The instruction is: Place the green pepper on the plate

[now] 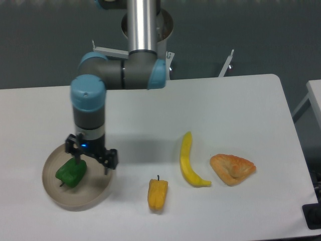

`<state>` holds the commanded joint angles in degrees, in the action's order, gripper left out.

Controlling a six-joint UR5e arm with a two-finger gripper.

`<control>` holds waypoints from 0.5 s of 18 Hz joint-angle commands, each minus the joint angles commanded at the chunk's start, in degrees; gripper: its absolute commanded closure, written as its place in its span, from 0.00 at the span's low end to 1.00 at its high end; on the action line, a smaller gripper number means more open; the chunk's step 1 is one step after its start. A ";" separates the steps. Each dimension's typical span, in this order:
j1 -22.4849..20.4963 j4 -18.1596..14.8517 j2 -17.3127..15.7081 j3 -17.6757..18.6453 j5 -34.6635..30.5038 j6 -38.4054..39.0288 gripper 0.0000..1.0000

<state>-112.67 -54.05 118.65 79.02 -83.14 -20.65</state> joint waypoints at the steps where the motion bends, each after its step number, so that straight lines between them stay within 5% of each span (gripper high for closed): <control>1: -0.97 0.00 0.00 -0.27 0.00 0.00 0.00; 9: -8.00 0.26 -0.09 -1.85 -3.60 -16.06 0.00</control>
<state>-120.67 -53.79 118.56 77.17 -86.75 -36.72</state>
